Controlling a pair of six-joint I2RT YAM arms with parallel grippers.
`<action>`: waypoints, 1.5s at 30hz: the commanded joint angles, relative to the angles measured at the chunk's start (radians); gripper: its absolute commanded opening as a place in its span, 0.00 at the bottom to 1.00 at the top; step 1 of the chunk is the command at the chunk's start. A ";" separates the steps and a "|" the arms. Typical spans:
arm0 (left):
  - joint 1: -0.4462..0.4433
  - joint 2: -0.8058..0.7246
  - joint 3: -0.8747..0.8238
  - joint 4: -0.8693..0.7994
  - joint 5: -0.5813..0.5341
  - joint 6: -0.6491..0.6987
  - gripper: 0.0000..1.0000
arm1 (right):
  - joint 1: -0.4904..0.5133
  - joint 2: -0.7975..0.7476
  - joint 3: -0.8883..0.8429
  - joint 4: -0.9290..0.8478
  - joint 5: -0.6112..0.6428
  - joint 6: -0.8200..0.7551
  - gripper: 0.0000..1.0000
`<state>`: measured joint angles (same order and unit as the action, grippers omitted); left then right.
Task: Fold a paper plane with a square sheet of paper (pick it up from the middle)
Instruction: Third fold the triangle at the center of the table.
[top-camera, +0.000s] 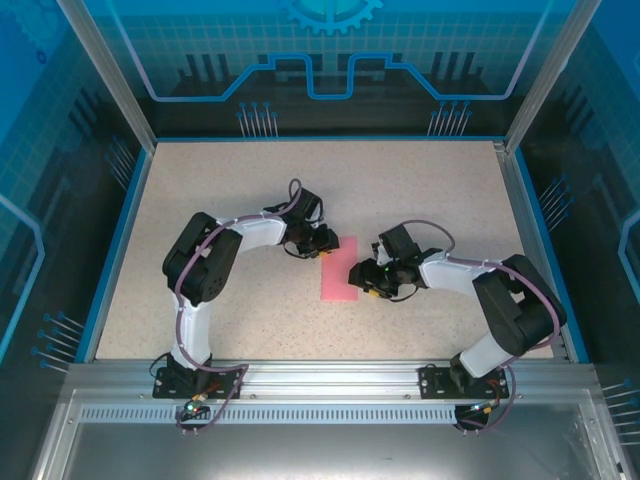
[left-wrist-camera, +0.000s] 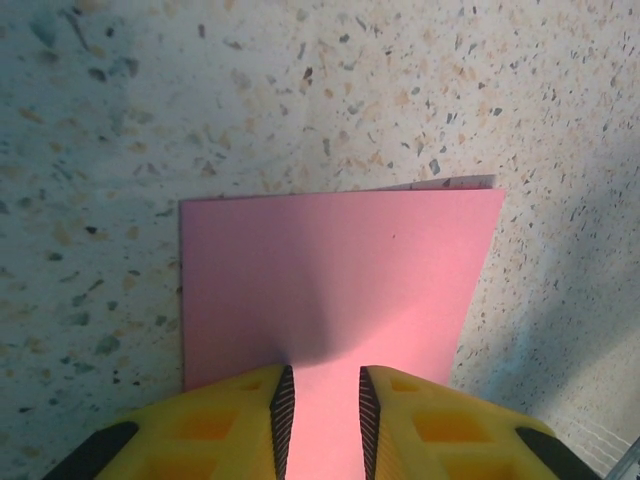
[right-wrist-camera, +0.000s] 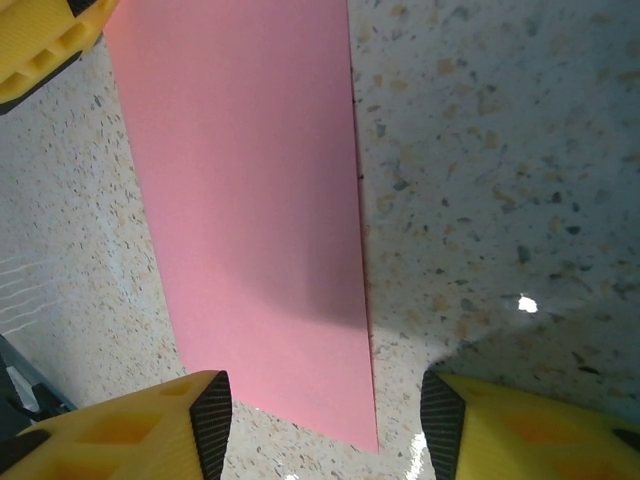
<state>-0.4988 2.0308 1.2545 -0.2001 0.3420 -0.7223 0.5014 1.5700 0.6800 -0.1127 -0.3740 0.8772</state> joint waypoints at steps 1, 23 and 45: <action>0.013 0.032 -0.006 -0.024 0.017 0.032 0.27 | -0.001 0.041 0.011 0.065 -0.048 0.028 0.56; 0.016 0.013 -0.063 -0.023 0.011 0.041 0.25 | 0.017 0.054 0.008 0.107 -0.063 0.058 0.53; 0.012 -0.017 -0.073 0.003 0.054 0.088 0.28 | -0.048 0.078 0.026 0.170 -0.164 0.033 0.44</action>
<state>-0.4870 2.0224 1.2137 -0.1432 0.3840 -0.6731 0.4671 1.6241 0.6807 0.0467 -0.4919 0.9352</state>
